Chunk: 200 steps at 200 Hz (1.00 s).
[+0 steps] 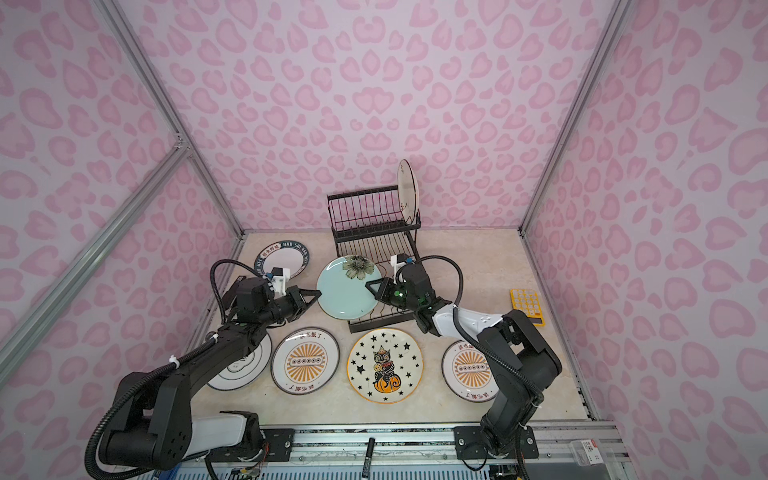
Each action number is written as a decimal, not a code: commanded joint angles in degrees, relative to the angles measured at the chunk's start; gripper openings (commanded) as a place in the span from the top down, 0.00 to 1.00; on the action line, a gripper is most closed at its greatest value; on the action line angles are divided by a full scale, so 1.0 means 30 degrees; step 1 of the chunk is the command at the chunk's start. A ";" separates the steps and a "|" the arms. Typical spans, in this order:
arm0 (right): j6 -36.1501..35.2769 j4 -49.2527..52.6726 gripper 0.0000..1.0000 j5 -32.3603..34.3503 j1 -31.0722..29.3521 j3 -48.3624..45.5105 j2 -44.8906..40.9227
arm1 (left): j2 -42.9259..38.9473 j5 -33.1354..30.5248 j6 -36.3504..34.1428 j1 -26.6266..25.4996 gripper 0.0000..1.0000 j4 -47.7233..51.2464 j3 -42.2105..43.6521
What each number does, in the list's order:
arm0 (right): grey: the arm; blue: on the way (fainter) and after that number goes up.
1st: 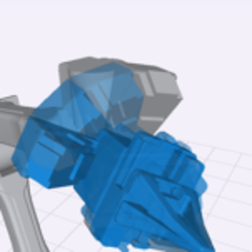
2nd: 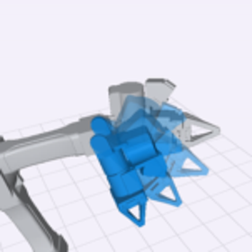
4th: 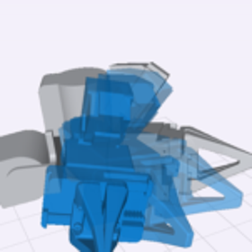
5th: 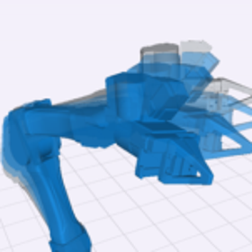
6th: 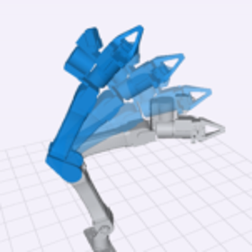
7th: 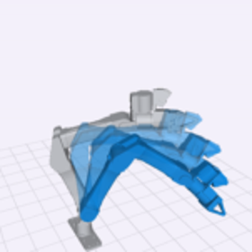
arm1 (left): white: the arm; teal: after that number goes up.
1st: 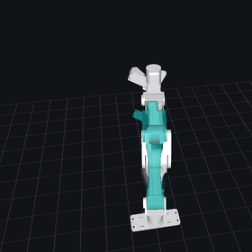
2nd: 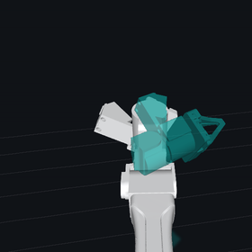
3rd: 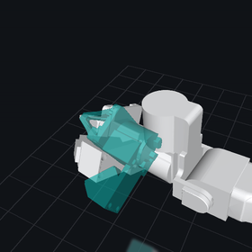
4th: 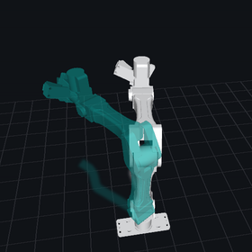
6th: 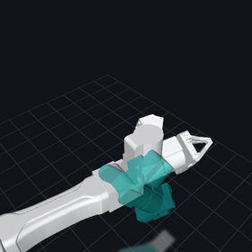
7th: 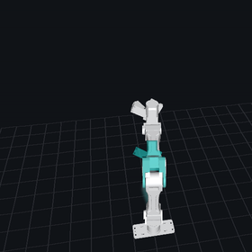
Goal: Load the plates into the dish rack
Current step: 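Lift the teal plate with the left gripper while the right gripper reaches toward it, then close the right gripper on the teal plate's rim beside the left gripper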
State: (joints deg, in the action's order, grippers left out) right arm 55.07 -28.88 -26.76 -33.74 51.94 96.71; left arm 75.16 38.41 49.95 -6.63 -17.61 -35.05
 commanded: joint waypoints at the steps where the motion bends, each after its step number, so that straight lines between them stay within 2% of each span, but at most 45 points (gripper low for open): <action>1: -0.0954 -0.0302 0.99 -0.0919 -0.0063 -0.0202 -0.0011 | -0.0121 0.0673 -0.0303 -0.0078 0.96 -0.0515 -0.0786; 22: -0.0925 -0.0380 1.00 -0.1036 0.0024 -0.0217 -0.0095 | -0.0151 0.0607 -0.0486 -0.0128 0.95 -0.0061 -0.0946; 69: -0.0807 -0.0537 1.00 -0.0994 0.0308 -0.0513 -0.0444 | -0.0267 0.0205 -0.0938 -0.0113 0.71 0.1062 -0.1314; 97: -0.0796 -0.0560 1.00 -0.1019 0.0516 -0.0690 -0.0715 | -0.0269 0.0174 -0.1192 -0.0158 0.65 0.1457 -0.1456; 101: -0.0807 -0.0567 1.00 -0.1026 0.0522 -0.0719 -0.0756 | -0.0281 0.0174 -0.1211 -0.0156 0.60 0.1502 -0.1491; 116: -0.0902 -0.0513 1.00 -0.0953 0.0610 -0.0806 -0.0903 | -0.0322 0.0176 -0.1370 -0.0148 0.55 0.1655 -0.1551; 138: -0.1100 -0.0234 1.00 -0.0835 0.0725 -0.0877 -0.1154 | -0.0340 0.0293 -0.1574 -0.0176 0.52 0.1942 -0.1676; 200: -0.0860 -0.0621 1.00 -0.1178 0.1041 -0.0877 -0.1225 | 0.0912 0.0328 -0.2586 -0.0669 0.52 0.3483 -0.2319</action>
State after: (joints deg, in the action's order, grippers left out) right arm 51.81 -24.93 -28.56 -30.74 49.30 93.54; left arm 76.58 38.68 44.34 -8.01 -8.71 -41.04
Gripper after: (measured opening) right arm 0.107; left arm 0.479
